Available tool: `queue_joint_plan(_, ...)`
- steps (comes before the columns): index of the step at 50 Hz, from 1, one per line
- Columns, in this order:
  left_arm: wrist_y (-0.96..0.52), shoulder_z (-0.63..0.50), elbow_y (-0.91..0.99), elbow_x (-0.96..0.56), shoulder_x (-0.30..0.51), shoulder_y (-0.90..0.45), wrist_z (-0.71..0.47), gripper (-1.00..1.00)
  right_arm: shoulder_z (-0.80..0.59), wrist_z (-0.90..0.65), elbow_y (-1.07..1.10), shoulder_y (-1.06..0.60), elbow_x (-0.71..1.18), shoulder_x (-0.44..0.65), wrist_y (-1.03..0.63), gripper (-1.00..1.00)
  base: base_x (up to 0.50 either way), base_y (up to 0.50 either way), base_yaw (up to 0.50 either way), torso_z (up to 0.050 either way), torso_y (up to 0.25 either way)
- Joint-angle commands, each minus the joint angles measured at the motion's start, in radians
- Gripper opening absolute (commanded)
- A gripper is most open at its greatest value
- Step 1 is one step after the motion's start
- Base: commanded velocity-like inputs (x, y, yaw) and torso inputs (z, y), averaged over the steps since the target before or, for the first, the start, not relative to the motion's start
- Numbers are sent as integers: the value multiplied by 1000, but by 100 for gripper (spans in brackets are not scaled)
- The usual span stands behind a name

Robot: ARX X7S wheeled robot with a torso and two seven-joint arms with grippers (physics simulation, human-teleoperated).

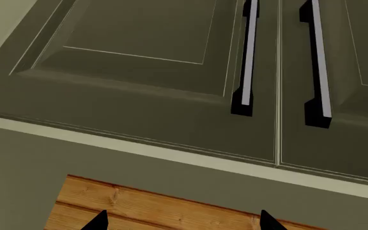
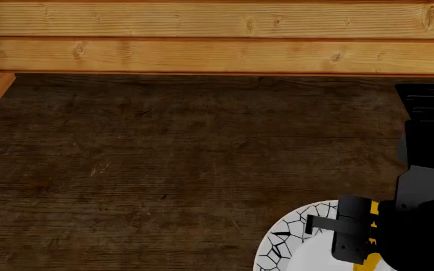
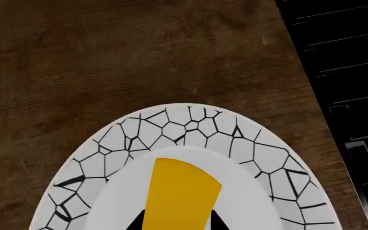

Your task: Pick the cheese from the plate and place it in the pan.

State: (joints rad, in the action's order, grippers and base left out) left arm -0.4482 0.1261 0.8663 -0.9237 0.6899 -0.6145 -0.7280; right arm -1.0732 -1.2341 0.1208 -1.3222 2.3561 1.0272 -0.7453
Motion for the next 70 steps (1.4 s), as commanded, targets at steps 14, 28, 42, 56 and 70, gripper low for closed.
queue_joint_plan(14,-3,15,25,-23,20,6,-19,100,85,-84,32,-284,60,27,-156,-100,0,0,0,0,0)
queue_joint_plan(28,-5,18,34,-43,30,-3,-28,100,94,-70,45,-280,32,42,-140,-100,0,-158,0,0,0)
queue_joint_plan(42,-7,15,34,-51,34,-15,-36,100,95,-62,56,-278,36,57,-139,-100,1,-500,0,0,1)
queue_joint_plan(56,-4,15,31,-57,37,-19,-40,100,93,-65,61,-290,41,58,-144,-100,1,-500,0,0,0)
queue_joint_plan(70,-7,11,33,-62,43,-27,-45,100,90,-68,63,-297,46,58,-146,-100,1,-500,0,0,0)
